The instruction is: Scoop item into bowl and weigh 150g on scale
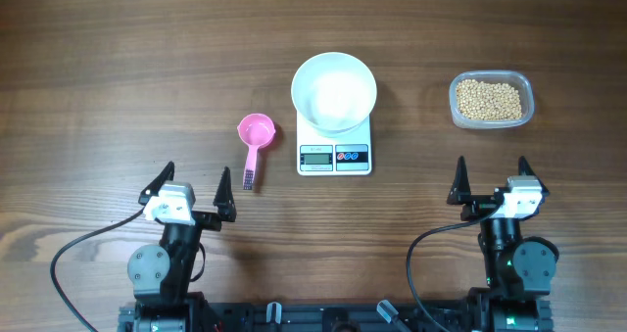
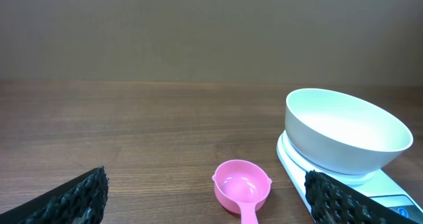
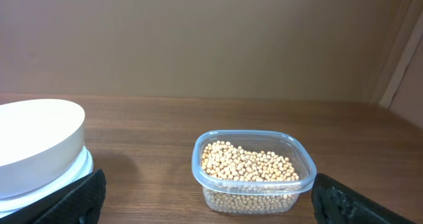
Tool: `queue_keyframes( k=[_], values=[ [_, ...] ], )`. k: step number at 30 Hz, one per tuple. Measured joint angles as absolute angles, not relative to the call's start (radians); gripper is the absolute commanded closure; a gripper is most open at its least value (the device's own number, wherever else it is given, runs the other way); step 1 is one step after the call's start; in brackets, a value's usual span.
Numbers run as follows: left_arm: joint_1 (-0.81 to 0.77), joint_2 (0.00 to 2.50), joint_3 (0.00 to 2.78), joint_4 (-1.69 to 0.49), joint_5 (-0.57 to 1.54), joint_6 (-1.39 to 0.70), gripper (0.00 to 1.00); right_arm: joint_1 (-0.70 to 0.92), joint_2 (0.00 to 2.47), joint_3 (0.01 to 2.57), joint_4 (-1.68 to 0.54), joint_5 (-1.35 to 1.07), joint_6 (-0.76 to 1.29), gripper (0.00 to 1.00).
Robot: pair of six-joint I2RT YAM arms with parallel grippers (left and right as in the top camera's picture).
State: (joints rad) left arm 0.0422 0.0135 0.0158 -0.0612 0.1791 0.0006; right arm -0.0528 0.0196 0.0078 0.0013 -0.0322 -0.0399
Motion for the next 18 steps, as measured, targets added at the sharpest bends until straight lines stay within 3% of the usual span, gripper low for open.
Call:
queue_keyframes(
  k=[18],
  values=[
    [0.042, 0.016, 0.016, -0.061, 0.179, 0.001, 0.00, -0.053, 0.020, 0.008, 0.001, -0.032, -0.039, 0.00]
  ],
)
